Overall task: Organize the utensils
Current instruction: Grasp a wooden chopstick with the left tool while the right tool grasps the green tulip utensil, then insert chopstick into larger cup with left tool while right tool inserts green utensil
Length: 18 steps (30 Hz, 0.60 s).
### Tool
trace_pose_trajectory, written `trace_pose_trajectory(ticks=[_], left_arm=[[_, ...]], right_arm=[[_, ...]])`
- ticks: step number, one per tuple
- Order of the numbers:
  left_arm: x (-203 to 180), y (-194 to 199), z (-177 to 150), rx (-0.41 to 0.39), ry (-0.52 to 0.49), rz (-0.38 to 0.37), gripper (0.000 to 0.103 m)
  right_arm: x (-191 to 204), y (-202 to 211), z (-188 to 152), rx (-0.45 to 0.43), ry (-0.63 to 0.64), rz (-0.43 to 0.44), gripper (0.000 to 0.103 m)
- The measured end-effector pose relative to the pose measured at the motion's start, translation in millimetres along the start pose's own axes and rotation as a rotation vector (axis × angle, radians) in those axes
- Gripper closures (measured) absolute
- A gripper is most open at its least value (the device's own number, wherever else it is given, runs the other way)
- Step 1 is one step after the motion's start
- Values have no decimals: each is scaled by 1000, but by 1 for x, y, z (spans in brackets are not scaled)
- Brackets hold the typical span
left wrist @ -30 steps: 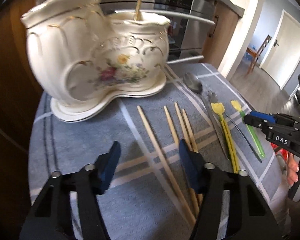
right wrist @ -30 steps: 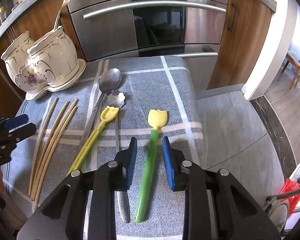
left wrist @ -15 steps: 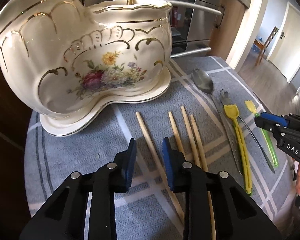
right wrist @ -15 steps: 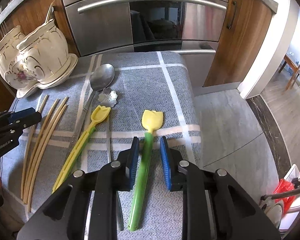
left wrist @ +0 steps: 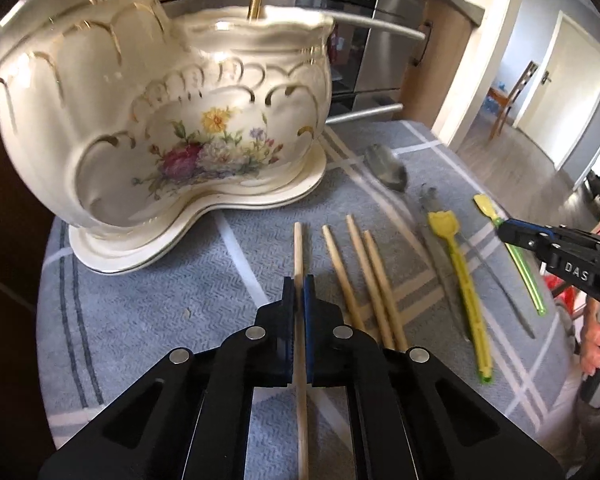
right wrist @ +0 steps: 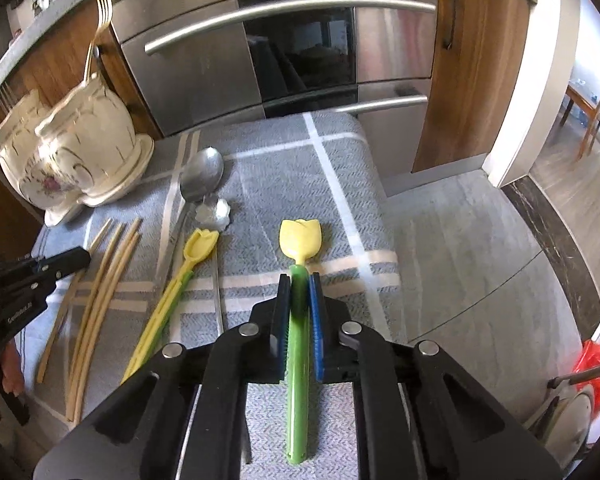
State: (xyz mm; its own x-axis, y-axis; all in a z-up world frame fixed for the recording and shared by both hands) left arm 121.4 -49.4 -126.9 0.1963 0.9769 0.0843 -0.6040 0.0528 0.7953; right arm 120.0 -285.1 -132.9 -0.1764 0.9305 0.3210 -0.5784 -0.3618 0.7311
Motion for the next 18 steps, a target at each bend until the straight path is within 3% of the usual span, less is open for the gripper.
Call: trace_pose_trajectory(ticks=[18], left_arm=[[39,101,26,-230,67,-67,98]], right_arm=[[61,57,42,-220,92,116,94]])
Point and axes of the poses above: each gripper's, at about its wrist camera, not at the fingertips, and y roughly against the way its jaws point, x to its left, z to its top, the point moved 4 cm from there along -y, roughly the way its jaws point, and after that the axes turned 14 degrees about z, right-handed, at the moved point
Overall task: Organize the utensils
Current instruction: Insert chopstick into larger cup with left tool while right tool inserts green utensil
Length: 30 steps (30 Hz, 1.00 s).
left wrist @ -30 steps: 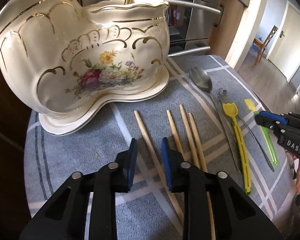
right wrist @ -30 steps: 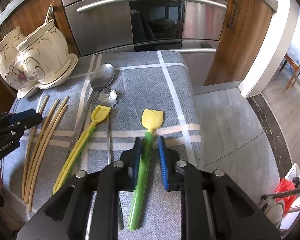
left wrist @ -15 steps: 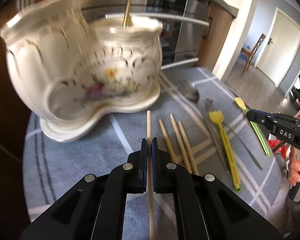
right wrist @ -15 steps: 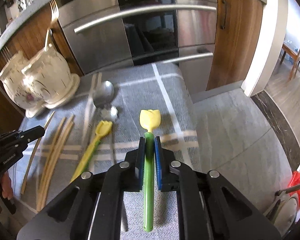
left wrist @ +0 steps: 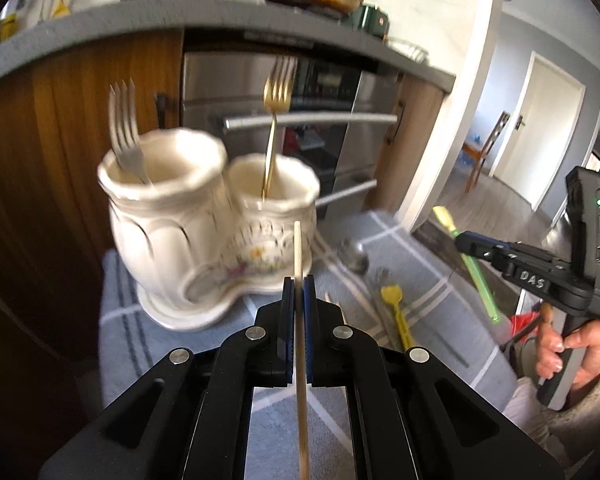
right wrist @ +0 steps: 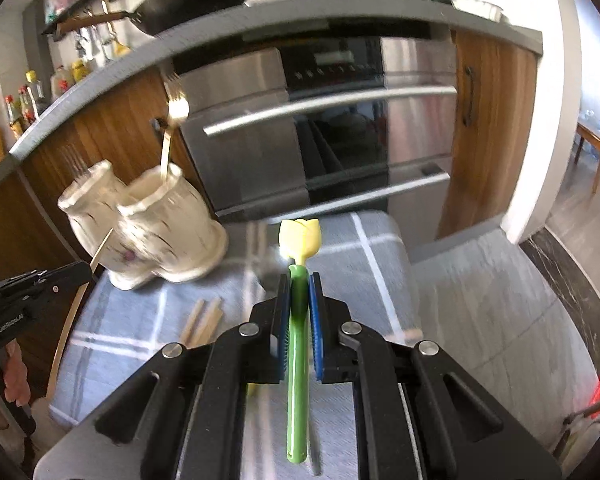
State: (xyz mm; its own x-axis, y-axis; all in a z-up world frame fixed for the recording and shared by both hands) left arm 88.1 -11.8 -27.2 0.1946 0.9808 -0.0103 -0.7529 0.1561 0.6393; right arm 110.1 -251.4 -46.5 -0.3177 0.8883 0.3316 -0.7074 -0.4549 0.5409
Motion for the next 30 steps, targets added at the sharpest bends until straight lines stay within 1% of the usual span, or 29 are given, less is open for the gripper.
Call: trace_pose_trajectory(ticks=[4,8,11,14,17,20,25,30], left_arm=[[10,19,22,-67,12,7,98],[26,37,57,-160,21,39,98],[38,43,84,-228,31,61,98],[45,39,107,-273,49,74,98],[54,35,124,-313,73,87,98],[62,23,138,-340,97,96,98],[65,7,150,-383,117,108,98],[67,-2,159,-420,127,109,98]], right_arm=[[23,-3,24,-45,26,45,94],[48,-10,53,-110,54,98,94],[60,-22,75,-141,53,133,94],[69,-32,93,-168,44,170,94],[76,-48,111,-194,40,198,94],[80,-64,122,-220,22,230,94],[85,-85,131,-267,-4,262,94],[90,-99,133,-298,1,276,94]])
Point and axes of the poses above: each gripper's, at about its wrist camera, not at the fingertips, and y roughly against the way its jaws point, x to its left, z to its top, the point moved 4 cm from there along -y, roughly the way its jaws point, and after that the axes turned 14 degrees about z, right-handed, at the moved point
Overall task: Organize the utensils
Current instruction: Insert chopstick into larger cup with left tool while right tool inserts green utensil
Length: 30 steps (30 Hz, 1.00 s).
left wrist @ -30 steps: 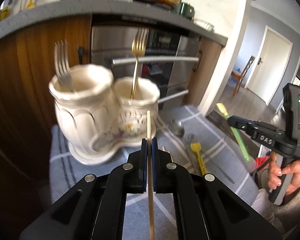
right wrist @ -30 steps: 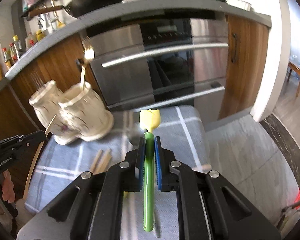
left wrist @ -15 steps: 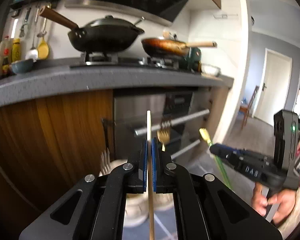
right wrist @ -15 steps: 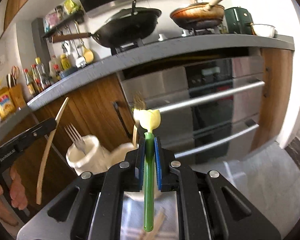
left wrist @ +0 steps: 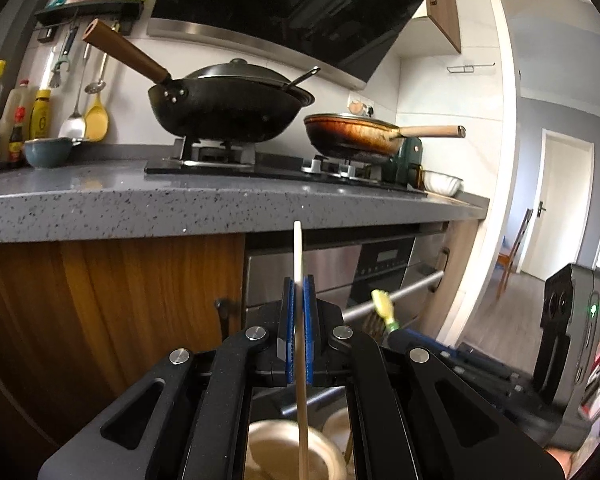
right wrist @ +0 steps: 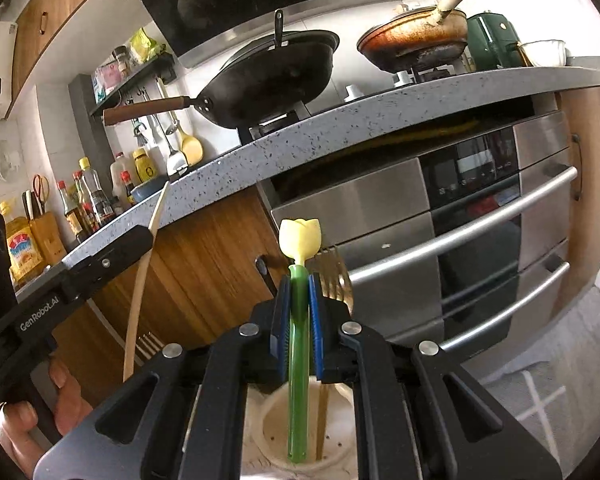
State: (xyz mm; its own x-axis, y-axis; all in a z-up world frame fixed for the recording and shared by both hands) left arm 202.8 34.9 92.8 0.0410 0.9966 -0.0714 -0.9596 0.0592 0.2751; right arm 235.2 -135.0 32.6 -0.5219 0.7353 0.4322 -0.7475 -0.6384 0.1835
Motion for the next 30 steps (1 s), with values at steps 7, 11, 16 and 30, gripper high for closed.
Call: trace_pose_trajectory(ticks=[7,11,16,30], left_arm=[[-1,-12,-2,-45,-15,30,98],[-2,-15,-8,-61,-28,40,98],[-2,-16,-13,-87,-42,53,98],[6,-7,-31,-75,-43,42,98]], right_arm=[[0,-14,-12,-14,43,8,94],[-1,-16,-19,-9,63,11,94],[-3,-18,-27,-6,76,14,94],[-4,-10,-47,9,112,-2,94]])
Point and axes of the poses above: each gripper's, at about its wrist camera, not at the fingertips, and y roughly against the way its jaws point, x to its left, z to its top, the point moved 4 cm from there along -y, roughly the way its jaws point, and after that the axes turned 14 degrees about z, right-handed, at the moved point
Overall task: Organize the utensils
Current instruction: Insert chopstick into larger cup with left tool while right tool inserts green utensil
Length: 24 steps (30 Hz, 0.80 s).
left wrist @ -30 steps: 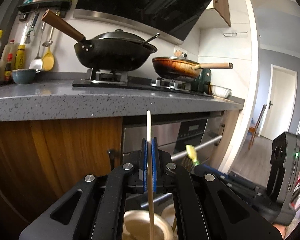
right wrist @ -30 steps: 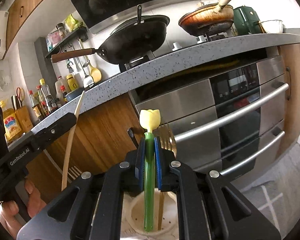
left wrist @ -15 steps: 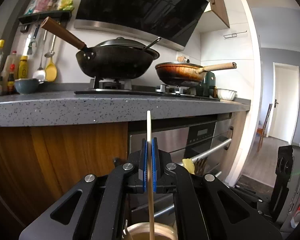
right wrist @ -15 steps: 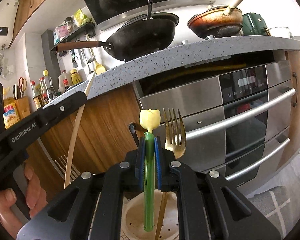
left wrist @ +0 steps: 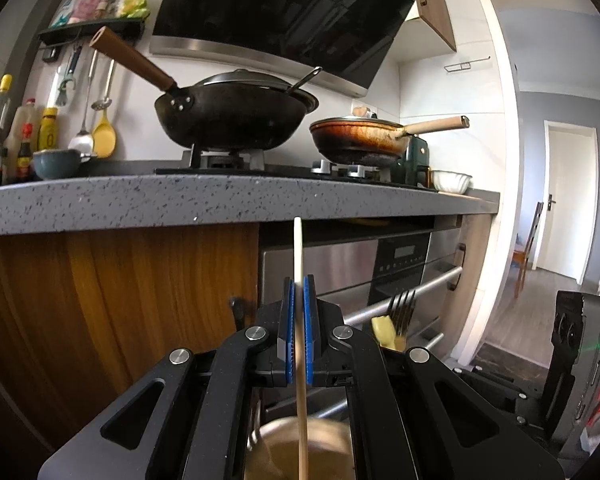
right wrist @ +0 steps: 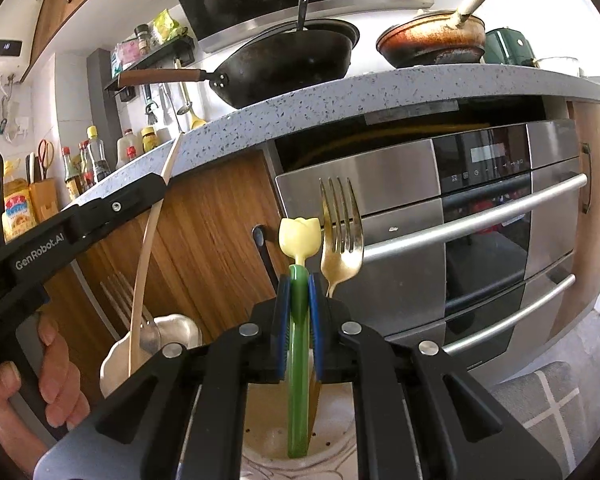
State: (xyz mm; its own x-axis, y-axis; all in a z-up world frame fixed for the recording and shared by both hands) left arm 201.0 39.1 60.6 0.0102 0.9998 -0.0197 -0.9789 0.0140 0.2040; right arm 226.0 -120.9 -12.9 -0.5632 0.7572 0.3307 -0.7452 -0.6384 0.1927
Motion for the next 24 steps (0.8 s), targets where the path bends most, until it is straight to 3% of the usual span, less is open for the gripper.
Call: trace_pose_trajectory(ticks=[6,13,24], left_arm=[[16,15,-6,35,45,-25,98],[18,39,-18,58,18,-49,98],[5,33,-45,190,-32,-88,98]], right_arm=[[-1,11,-5,13,-9,12,94],[-6,27,-12,29,-23,-3,94],[-8,29,-25,96,-43,-54,94]])
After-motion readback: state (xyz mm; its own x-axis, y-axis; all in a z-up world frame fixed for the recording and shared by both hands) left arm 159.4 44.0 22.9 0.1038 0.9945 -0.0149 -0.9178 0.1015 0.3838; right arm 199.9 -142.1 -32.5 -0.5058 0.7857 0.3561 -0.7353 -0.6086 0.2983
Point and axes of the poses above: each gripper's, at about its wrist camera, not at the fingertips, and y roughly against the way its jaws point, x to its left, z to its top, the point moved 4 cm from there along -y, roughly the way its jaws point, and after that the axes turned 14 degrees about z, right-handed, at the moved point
